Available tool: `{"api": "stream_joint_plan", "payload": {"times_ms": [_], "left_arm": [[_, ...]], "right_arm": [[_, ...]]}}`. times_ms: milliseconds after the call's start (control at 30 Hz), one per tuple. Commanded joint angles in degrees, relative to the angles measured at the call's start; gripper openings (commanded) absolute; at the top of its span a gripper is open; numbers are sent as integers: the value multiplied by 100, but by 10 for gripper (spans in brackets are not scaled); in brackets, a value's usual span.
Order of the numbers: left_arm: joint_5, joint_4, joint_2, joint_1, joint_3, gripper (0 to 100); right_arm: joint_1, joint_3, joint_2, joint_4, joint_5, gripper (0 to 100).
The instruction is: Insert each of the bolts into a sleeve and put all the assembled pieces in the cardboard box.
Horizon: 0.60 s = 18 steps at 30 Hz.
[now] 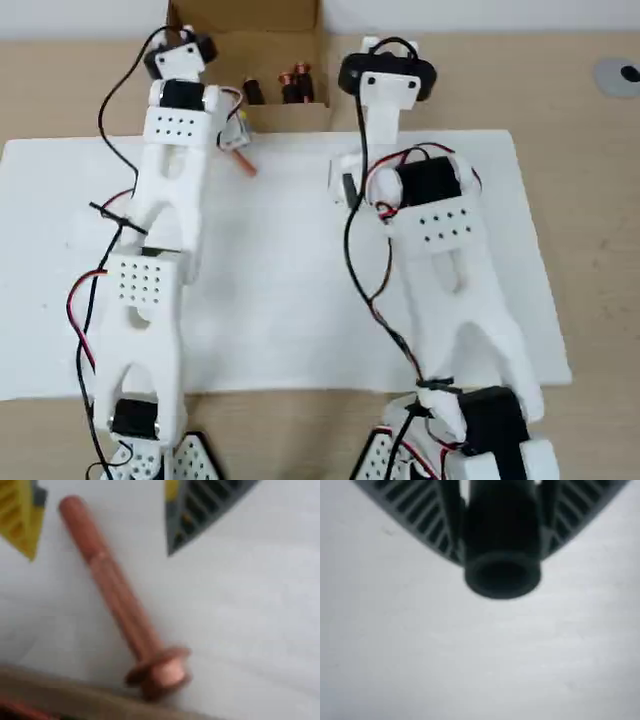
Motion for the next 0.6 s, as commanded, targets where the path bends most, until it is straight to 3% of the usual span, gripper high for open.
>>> {"api": "stream_joint_plan", "payload": {"times_ms": [0, 200, 567], "left_arm": [[-35, 0, -40, -229, -440, 188], [571, 35, 127, -343, -404, 188], [765, -26, 382, -273, -202, 188]], "right_arm": [[66, 57, -321, -167, 62, 9], [75, 180, -321, -237, 62, 9], [409, 180, -321, -220, 62, 9]]}}
